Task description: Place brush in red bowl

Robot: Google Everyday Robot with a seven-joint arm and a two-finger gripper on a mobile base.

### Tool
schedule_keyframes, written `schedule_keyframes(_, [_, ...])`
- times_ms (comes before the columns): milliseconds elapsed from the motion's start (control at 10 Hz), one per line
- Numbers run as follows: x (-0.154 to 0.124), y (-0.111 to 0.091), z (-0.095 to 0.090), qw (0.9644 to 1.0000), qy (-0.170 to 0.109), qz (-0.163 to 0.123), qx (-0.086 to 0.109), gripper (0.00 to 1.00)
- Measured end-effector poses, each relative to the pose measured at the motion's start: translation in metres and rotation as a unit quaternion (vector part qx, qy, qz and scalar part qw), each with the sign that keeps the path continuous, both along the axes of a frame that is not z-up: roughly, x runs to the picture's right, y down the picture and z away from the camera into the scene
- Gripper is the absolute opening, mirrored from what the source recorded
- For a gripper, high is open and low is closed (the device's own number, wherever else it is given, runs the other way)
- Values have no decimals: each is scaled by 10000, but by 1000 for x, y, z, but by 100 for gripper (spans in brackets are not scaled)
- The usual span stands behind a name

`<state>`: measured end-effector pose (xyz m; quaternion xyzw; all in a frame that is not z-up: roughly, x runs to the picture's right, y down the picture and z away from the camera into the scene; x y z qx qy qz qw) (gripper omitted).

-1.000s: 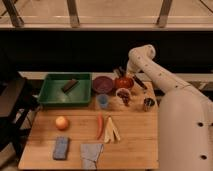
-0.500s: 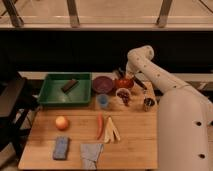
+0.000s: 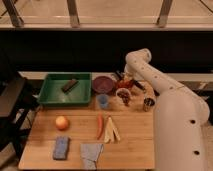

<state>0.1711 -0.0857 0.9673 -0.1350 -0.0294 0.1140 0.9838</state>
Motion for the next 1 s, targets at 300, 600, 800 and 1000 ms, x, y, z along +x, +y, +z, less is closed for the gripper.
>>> schedule_keyframes(300, [1,-3,3,10000,48,19,17,52])
schedule_keyframes(600, [3,-6,4,10000,87,4,47,77])
schedule_keyframes(800, [4,-8,4,9999,88,-15,76,80])
schedule_keyframes(1000, [3,-10,2,9999,73,-44,110,80])
